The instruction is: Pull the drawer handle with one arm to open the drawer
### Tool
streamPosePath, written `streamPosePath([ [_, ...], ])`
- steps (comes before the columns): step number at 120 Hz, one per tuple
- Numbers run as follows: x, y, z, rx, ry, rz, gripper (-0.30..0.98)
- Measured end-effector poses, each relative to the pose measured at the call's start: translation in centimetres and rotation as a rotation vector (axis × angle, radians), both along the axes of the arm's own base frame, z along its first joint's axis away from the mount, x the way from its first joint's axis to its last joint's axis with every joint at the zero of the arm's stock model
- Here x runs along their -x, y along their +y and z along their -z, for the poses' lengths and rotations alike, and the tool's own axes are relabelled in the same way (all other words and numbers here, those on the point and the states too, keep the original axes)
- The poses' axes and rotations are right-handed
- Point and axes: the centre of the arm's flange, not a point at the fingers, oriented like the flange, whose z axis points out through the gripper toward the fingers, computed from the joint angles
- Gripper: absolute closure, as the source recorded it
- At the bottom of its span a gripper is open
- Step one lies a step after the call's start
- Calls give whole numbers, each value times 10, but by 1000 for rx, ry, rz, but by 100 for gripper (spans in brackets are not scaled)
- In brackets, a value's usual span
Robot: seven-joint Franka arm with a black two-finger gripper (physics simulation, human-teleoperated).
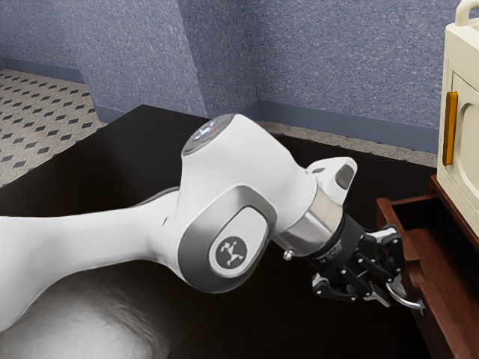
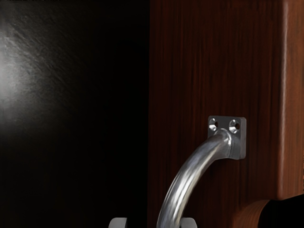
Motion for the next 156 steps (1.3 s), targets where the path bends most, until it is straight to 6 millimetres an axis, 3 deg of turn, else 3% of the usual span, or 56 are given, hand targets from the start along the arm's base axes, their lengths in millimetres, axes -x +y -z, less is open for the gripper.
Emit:
streamPosePath([
  [156,60,48,-6,-55,-16,-65,67],
])
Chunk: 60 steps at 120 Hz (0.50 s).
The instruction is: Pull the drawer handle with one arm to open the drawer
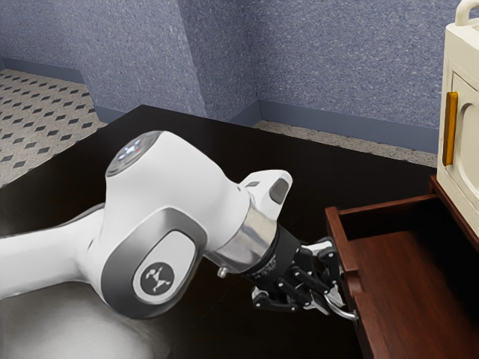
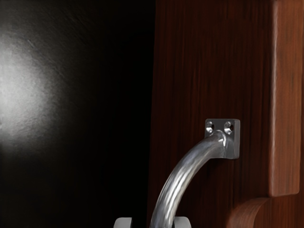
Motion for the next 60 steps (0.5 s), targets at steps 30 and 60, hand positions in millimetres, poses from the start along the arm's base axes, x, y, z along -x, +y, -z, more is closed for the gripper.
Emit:
streamPosePath([
  [30,12,9,-4,-6,-8,-11,67],
  [60,29,40,-40,13,-62,-54,67],
])
